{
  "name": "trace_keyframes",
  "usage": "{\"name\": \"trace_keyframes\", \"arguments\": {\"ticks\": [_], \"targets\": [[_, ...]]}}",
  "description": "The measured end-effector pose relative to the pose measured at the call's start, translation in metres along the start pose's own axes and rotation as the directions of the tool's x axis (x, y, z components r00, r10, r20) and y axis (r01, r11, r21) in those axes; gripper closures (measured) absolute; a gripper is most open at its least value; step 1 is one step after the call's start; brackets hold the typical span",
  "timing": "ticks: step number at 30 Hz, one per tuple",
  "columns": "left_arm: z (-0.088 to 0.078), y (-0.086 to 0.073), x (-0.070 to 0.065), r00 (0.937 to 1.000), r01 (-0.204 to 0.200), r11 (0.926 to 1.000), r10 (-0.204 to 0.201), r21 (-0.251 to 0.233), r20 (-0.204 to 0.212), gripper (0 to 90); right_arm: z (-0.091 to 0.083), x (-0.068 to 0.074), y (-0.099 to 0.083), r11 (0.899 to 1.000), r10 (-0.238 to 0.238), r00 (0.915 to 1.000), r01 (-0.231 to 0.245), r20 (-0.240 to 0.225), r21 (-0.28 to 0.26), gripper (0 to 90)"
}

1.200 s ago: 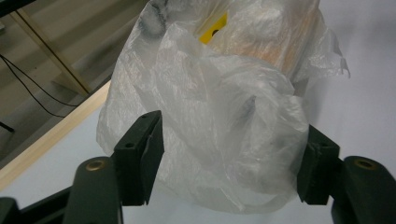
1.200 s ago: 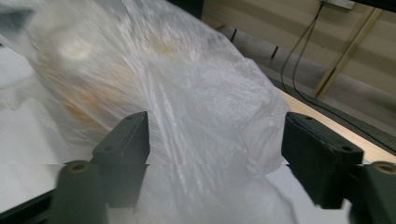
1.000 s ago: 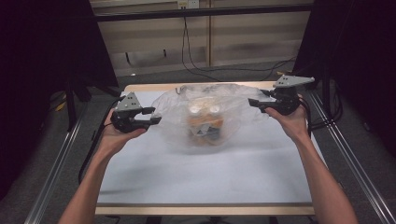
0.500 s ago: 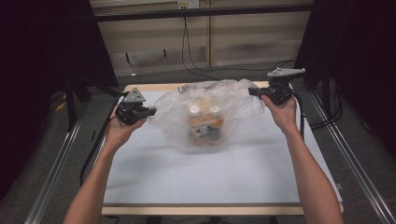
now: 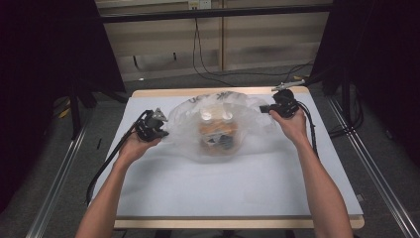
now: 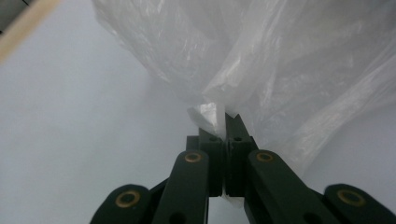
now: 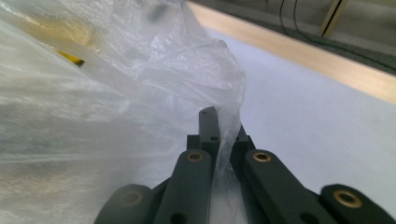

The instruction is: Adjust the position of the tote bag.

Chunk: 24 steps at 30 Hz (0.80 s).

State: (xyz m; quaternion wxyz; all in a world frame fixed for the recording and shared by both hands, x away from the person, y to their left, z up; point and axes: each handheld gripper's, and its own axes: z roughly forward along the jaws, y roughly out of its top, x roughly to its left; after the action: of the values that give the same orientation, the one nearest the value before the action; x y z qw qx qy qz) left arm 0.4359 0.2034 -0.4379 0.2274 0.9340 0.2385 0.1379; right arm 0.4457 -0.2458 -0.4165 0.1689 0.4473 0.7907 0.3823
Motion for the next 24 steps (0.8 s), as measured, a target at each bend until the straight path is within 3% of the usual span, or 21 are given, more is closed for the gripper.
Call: {"name": "trace_keyframes", "arguments": {"ticks": [3, 5, 6, 9, 11, 15, 17, 19, 20, 22, 24], "targets": [[0.008, -0.011, -0.003, 0.9995, -0.022, 0.9983, 0.021, 0.054, 0.025, 89.0, 0.004, -0.001, -0.01, 0.999, -0.001, 0.9999, 0.001, -0.017, 0.033, 90.0], [0.01, -0.018, -0.004, 0.9977, -0.024, 0.9987, 0.021, 0.045, 0.064, 89.0, 0.005, -0.001, -0.017, 0.999, -0.003, 0.9993, 0.005, -0.036, 0.046, 90.0], [0.01, -0.021, -0.006, 0.9977, -0.03, 0.9979, 0.026, 0.058, 0.063, 89.0, 0.004, 0.001, -0.02, 0.999, -0.009, 0.999, 0.011, -0.043, 0.046, 90.0], [0.005, -0.028, -0.009, 0.9956, -0.026, 0.9991, 0.023, 0.034, 0.091, 89.1, 0.001, 0.007, -0.029, 0.997, -0.038, 0.998, 0.042, -0.051, 0.071, 90.0], [0.0, -0.032, -0.01, 0.9967, -0.031, 0.9992, 0.029, 0.026, 0.076, 89.1, -0.004, 0.01, -0.036, 0.996, -0.047, 0.997, 0.051, -0.061, 0.068, 90.0], [-0.009, -0.041, -0.005, 0.9957, -0.003, 1.0, 0.004, -0.007, 0.092, 89.2, -0.01, 0.008, -0.047, 0.997, -0.034, 0.9973, 0.038, -0.065, 0.067, 90.0], [-0.009, -0.042, -0.005, 0.9963, -0.004, 1.0, 0.004, 0.002, 0.086, 89.2, -0.009, 0.009, -0.052, 0.995, -0.047, 0.9961, 0.053, -0.074, 0.08, 90.0], [-0.011, -0.042, -0.005, 0.9918, 0.014, 0.9992, -0.009, -0.037, 0.128, 89.2, -0.007, 0.011, -0.056, 0.994, -0.055, 0.996, 0.062, -0.07, 0.095, 90.0], [-0.013, -0.042, -0.007, 0.9915, 0.015, 0.9986, -0.008, -0.05, 0.13, 89.2, -0.005, 0.012, -0.06, 0.991, -0.062, 0.9963, 0.068, -0.06, 0.113, 90.0], [-0.018, -0.041, -0.013, 0.9922, -0.023, 0.9984, 0.029, -0.052, 0.121, 89.2, 0.001, 0.011, -0.07, 0.988, -0.058, 0.9964, 0.066, -0.062, 0.139, 90.0], [-0.018, -0.041, -0.016, 0.9911, -0.036, 0.9985, 0.041, -0.043, 0.126, 89.2, 0.006, 0.009, -0.077, 0.982, -0.071, 0.9965, 0.078, -0.043, 0.171, 90.0]]}}
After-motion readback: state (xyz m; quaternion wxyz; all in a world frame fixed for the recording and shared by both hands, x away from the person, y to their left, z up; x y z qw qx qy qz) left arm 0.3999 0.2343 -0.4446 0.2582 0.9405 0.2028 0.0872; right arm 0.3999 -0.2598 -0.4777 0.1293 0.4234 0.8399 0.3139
